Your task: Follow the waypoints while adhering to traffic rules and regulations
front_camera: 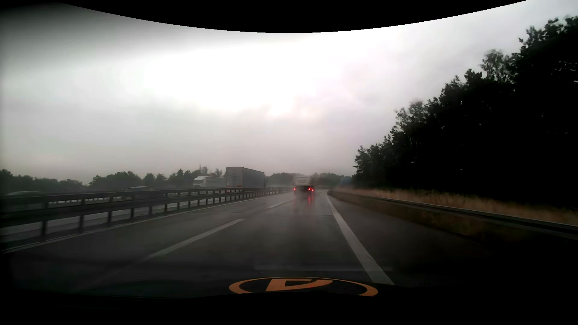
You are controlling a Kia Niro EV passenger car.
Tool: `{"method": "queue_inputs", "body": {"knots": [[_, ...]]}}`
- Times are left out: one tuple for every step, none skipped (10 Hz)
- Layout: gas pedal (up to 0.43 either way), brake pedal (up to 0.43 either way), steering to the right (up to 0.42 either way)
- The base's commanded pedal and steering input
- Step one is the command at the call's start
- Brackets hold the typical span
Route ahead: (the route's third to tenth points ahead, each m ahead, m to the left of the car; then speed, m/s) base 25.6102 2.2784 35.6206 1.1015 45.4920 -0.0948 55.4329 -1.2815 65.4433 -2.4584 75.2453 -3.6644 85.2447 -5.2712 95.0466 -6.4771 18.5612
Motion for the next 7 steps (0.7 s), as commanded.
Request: {"method": "queue_inputs", "body": {"knots": [[0.248, 0.000, 0.023], [0.240, 0.000, 0.021], [0.220, 0.000, 0.021], [0.189, 0.000, 0.020], [0.177, 0.000, 0.018], [0.157, 0.000, 0.014], [0.138, 0.000, 0.013]]}}
